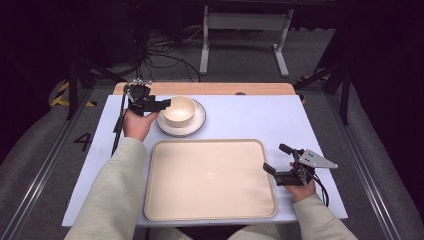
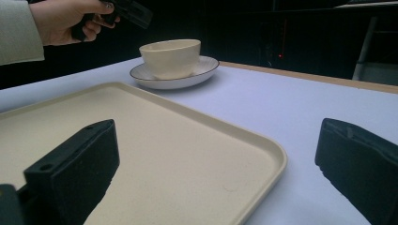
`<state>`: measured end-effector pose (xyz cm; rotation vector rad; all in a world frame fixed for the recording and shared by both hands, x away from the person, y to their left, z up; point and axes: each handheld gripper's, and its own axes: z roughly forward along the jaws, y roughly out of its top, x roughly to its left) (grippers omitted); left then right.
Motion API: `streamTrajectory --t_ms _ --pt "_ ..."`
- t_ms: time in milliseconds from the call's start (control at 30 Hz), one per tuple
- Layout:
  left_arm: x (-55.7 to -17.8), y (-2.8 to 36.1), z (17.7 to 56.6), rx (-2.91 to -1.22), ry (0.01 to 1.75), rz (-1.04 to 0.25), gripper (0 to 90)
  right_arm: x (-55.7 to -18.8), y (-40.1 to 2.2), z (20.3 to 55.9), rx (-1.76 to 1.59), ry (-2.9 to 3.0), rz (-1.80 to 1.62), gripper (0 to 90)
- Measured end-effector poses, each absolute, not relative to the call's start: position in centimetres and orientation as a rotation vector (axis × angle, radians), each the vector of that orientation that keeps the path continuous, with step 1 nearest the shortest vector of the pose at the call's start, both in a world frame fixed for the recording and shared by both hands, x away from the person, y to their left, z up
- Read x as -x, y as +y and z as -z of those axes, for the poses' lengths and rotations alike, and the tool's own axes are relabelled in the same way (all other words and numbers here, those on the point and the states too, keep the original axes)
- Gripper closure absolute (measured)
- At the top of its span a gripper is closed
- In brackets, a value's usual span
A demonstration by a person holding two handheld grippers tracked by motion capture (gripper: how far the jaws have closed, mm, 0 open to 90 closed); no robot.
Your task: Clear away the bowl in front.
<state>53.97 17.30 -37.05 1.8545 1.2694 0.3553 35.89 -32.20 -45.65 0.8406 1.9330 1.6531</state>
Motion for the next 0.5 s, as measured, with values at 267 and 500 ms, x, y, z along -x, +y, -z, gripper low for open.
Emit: streamTrajectory --t_ms 267,500 --pt "-55.4 17.2 38.2 -1.877 1.342 -0.307 42.1 -35.9 -32.3 45.7 -0.850 1.929 -1.659 0.4" --pt "-56.3 17.1 39.7 -1.905 1.393 -0.259 42.0 -35.9 -32.3 45.7 -0.854 1.918 -1.662 0.4"
